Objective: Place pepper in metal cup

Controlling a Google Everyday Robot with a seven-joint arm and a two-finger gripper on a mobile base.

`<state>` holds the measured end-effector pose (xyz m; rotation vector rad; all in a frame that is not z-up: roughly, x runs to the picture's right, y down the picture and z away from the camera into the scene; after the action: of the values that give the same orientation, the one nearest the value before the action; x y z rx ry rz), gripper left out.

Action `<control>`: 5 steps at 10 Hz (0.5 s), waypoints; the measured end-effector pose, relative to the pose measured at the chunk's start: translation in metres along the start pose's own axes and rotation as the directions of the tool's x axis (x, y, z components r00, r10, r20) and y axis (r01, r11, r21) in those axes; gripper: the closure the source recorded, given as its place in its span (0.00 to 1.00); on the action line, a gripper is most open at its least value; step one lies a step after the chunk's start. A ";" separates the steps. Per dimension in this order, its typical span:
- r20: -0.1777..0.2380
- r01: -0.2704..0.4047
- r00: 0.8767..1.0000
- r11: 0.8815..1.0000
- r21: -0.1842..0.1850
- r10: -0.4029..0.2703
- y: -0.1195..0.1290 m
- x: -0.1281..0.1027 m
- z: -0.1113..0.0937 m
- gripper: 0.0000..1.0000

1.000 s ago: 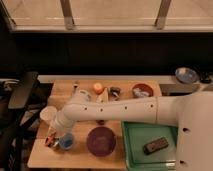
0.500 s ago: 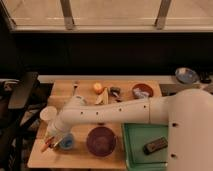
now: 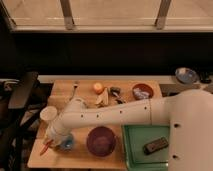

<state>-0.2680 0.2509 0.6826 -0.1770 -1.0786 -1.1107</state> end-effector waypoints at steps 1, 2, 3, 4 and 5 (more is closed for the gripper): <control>0.004 -0.006 1.000 1.000 0.005 0.006 0.002 -0.002 0.002 0.80; 0.008 -0.011 1.000 1.000 0.010 0.011 0.004 -0.004 0.005 0.70; 0.011 -0.016 1.000 1.000 0.012 0.016 0.005 -0.005 0.006 0.58; 0.011 -0.019 1.000 1.000 0.013 0.019 0.006 -0.004 0.006 0.50; 0.010 -0.023 1.000 1.000 0.013 0.023 0.007 -0.004 0.006 0.39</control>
<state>-0.2659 0.2608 0.6854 -0.1846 -1.0899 -1.0826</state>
